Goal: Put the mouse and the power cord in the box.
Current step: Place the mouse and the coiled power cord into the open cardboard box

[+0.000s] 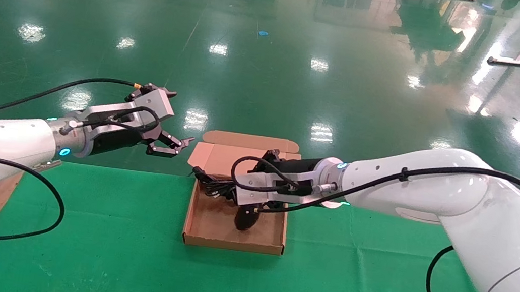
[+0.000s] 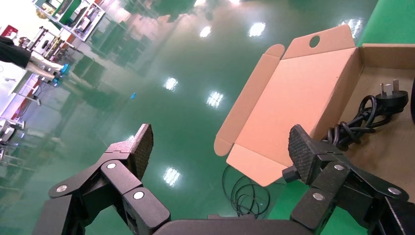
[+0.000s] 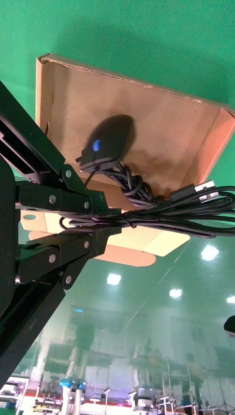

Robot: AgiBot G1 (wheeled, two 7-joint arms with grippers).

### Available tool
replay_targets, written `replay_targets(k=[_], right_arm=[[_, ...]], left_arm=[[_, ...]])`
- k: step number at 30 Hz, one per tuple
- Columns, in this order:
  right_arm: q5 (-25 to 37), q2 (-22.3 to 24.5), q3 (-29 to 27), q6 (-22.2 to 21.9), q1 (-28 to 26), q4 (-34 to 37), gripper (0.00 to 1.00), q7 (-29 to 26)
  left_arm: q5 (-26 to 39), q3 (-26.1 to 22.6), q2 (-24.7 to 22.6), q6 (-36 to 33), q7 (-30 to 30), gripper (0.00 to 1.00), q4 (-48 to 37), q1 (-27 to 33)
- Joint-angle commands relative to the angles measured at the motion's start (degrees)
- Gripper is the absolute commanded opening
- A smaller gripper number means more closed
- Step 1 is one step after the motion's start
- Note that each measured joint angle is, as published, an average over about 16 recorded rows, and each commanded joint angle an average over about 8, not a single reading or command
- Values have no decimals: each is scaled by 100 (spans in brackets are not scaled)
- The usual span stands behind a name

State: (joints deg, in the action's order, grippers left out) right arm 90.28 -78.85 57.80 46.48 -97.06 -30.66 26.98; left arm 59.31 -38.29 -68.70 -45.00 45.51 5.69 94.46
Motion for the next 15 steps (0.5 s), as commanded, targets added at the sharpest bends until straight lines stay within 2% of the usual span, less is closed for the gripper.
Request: replay_targets(k=[1,15], right_arm=[[-38,1,71,-58,31,-33,100,-47],[29,2,-63,47,-29,41,100,42]], left_arm=[[-21,12,16,-35,19,100,-11,2],[19,-7,-24,32,-19,100,12,-8]])
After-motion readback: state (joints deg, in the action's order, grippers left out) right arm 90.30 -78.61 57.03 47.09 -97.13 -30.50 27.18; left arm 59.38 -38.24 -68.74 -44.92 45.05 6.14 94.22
